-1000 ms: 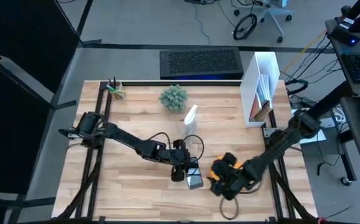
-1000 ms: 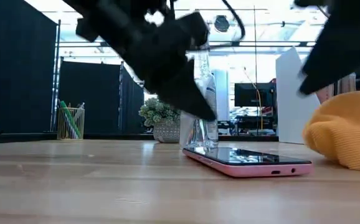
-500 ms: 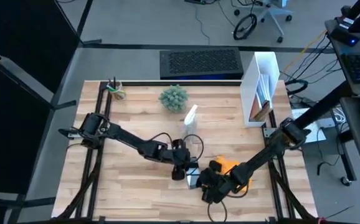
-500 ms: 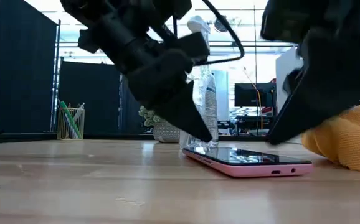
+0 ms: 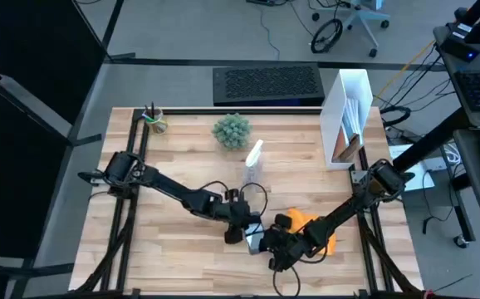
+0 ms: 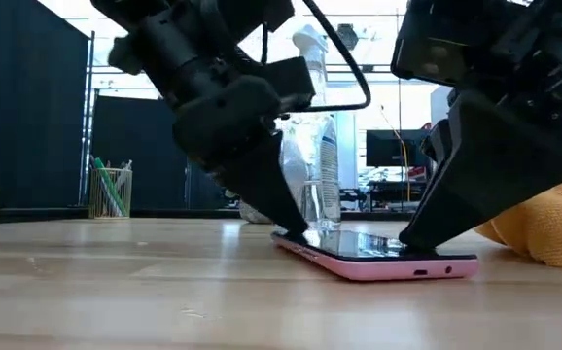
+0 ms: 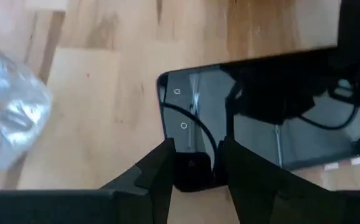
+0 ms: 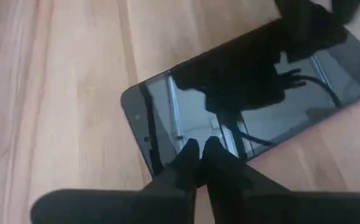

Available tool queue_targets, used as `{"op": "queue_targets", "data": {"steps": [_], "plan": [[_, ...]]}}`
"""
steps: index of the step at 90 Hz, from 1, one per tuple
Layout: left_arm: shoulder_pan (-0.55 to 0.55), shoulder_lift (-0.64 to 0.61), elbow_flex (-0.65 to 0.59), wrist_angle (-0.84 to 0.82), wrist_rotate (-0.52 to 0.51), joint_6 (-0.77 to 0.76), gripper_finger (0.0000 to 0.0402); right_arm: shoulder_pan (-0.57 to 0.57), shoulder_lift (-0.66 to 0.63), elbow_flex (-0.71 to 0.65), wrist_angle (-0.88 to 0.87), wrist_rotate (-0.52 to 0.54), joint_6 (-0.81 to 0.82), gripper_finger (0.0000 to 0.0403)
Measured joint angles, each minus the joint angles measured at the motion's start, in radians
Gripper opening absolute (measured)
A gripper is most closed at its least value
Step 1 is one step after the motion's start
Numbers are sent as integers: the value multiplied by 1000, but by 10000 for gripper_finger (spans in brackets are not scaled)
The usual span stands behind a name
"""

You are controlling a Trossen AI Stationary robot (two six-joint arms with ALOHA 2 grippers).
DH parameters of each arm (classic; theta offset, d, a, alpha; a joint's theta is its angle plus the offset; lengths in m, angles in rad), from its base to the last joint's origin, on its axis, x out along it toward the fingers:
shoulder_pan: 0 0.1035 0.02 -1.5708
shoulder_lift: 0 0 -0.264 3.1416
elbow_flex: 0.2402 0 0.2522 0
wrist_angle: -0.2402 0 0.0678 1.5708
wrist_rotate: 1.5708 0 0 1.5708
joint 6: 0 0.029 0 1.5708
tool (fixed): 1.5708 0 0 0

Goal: Apply microfiber cloth
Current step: Wipe the cellphone with the microfiber cloth

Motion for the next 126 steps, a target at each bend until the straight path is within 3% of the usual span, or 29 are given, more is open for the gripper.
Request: {"op": "queue_targets", "data": {"steps": [34,60,79,95,107,126], "plan": [[-122,0,-2,21,78,-185,123,-59,-6,-1,-82,-14,-145,3],[-180,4,2,79,100,-194,123,-147,-36,-9,-92,-25,-241,4],[-164,-40,21,21,90,-166,123,-123,-186,0,-147,-47,-185,4],[-123,-85,26,-29,6,-91,123,-24,-248,2,-112,-40,-75,4],[-76,-81,25,-25,-57,-6,123,43,-167,3,28,-42,-63,4],[-17,-6,24,-29,-4,-8,123,48,-9,3,110,-94,17,4]]}}
